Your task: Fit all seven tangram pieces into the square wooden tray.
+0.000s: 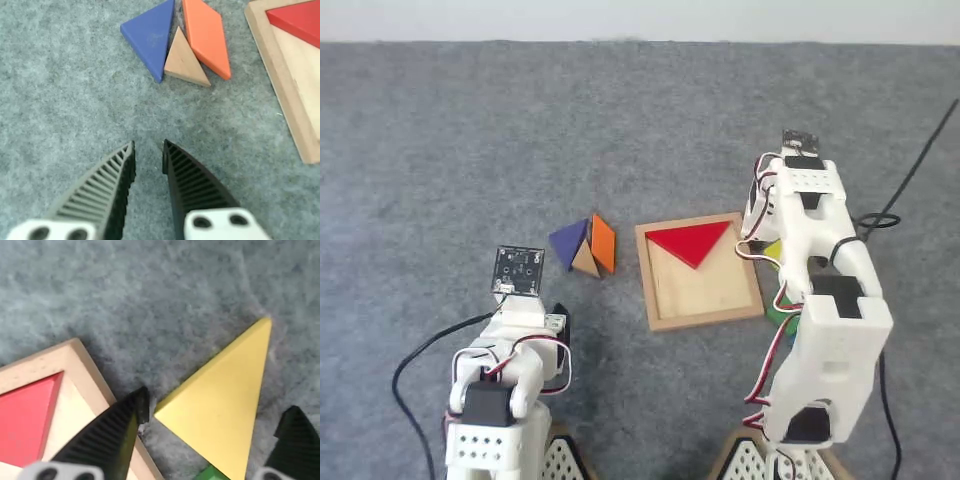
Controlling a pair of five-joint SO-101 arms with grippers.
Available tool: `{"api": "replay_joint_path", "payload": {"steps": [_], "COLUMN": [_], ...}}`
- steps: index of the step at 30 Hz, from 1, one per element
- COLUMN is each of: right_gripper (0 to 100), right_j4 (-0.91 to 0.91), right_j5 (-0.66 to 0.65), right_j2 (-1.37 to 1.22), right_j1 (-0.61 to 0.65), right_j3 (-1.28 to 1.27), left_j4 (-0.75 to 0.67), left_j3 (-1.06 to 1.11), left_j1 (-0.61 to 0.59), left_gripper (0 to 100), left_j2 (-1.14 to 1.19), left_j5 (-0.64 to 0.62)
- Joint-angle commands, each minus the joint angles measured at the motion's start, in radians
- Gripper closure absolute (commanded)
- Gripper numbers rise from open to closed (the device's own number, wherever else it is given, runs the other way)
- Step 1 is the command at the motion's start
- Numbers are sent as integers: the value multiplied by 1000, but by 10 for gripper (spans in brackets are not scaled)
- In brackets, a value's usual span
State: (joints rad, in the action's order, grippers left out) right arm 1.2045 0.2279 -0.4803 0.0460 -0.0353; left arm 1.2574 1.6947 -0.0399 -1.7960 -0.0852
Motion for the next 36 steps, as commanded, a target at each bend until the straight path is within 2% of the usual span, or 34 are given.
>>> {"api": "replay_joint_path", "payload": {"steps": [1, 11, 17, 25, 32, 36], "right_gripper": [665, 675, 725, 728, 728, 729], "right_j4": [21, 21, 21, 44, 102, 145], "right_j5": [0, -5, -20, -25, -115, -180], "right_j2": [15, 15, 21, 131, 303, 360], "right_j1": [-21, -22, -22, -45, -30, 38], "right_j3": [-8, -3, -2, -3, -2, -2], "left_j4": [6, 6, 6, 6, 6, 6], "left_j3": [-13, -13, -13, -13, -13, -13], "left_j1": [3, 3, 3, 3, 3, 3], "left_gripper": [907, 907, 907, 907, 907, 907], "left_j2": [-20, -20, -20, -20, -20, -20], "left_j5": [5, 5, 5, 5, 5, 5]}}
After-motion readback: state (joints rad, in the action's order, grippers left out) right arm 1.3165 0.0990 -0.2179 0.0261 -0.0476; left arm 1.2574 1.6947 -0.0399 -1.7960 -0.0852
